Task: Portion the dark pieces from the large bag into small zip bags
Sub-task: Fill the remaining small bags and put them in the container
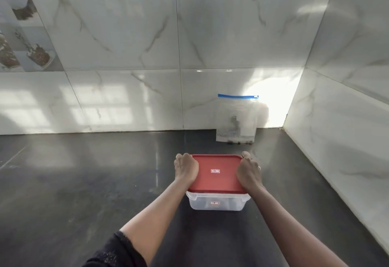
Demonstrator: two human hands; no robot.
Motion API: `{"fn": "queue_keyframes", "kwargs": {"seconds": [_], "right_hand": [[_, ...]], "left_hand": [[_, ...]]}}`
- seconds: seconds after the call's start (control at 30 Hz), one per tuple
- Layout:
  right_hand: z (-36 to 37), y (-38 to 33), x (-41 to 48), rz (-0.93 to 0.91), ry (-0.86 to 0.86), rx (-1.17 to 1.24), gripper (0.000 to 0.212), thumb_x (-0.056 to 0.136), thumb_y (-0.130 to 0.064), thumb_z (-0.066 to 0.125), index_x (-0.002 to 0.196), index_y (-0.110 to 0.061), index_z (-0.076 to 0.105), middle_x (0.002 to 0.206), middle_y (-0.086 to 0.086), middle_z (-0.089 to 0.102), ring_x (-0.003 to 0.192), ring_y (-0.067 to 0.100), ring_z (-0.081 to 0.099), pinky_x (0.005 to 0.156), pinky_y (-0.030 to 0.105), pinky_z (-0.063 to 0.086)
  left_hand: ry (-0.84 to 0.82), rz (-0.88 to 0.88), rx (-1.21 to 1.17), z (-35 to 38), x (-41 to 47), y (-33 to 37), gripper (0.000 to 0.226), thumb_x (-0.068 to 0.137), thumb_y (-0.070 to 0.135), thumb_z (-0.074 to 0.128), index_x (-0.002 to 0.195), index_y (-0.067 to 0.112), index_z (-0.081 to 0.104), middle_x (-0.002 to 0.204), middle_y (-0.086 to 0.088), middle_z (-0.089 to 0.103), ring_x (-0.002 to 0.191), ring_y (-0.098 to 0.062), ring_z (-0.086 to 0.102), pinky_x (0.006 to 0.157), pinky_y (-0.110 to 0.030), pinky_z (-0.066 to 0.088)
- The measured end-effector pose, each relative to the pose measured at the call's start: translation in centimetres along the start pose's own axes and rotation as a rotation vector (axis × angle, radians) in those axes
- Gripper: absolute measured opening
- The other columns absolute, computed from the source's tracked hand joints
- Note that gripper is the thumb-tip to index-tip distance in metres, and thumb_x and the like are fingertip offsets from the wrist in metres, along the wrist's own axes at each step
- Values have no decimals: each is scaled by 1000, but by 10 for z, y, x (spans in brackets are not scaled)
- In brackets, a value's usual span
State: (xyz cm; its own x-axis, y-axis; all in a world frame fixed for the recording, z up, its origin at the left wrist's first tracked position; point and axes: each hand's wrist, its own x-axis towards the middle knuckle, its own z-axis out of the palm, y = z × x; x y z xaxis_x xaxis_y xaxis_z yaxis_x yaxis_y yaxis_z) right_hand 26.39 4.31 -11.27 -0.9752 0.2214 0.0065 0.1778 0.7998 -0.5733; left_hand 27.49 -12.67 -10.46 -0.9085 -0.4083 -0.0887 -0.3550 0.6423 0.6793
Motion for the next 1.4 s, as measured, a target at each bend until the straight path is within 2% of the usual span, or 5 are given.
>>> {"fn": "queue_keyframes", "kwargs": {"seconds": [0.23,0.47,0.7,0.9,1.4], "right_hand": [[-7,2,1,-27,-19,47,34,85,7,31,109,4,54,118,19,51,102,38,53,77,30,32],[-11,2,1,-21,-54,73,24,81,11,30,68,-7,39,97,16,48,82,27,42,71,31,32],[0,13,3,-23,-5,144,18,87,5,31,86,-5,46,97,14,51,84,27,44,72,30,31],[10,25,11,222,-250,439,50,99,-50,25,136,-19,39,123,18,53,110,32,53,103,42,38],[21,34,30,141,-376,651,17,99,-38,28,89,-29,38,111,-5,40,75,17,50,60,31,49]], "left_hand": [[0,-18,-6,0,1,-3,36,95,9,34,117,-8,58,125,-25,51,117,-37,49,99,-38,38],[-32,-40,-6,-5,-3,-3,31,93,5,37,105,-9,62,114,-25,60,105,-38,57,83,-33,43],[29,10,21,5,-8,-10,35,90,4,33,109,-7,61,113,-26,57,107,-38,53,89,-38,43],[-63,-162,-63,5,-8,-11,56,101,38,26,127,-5,49,133,-25,47,125,-36,43,105,-40,32],[-187,-201,-270,11,9,-25,55,99,46,31,107,-1,59,111,-12,60,96,-26,59,90,-33,46]]}}
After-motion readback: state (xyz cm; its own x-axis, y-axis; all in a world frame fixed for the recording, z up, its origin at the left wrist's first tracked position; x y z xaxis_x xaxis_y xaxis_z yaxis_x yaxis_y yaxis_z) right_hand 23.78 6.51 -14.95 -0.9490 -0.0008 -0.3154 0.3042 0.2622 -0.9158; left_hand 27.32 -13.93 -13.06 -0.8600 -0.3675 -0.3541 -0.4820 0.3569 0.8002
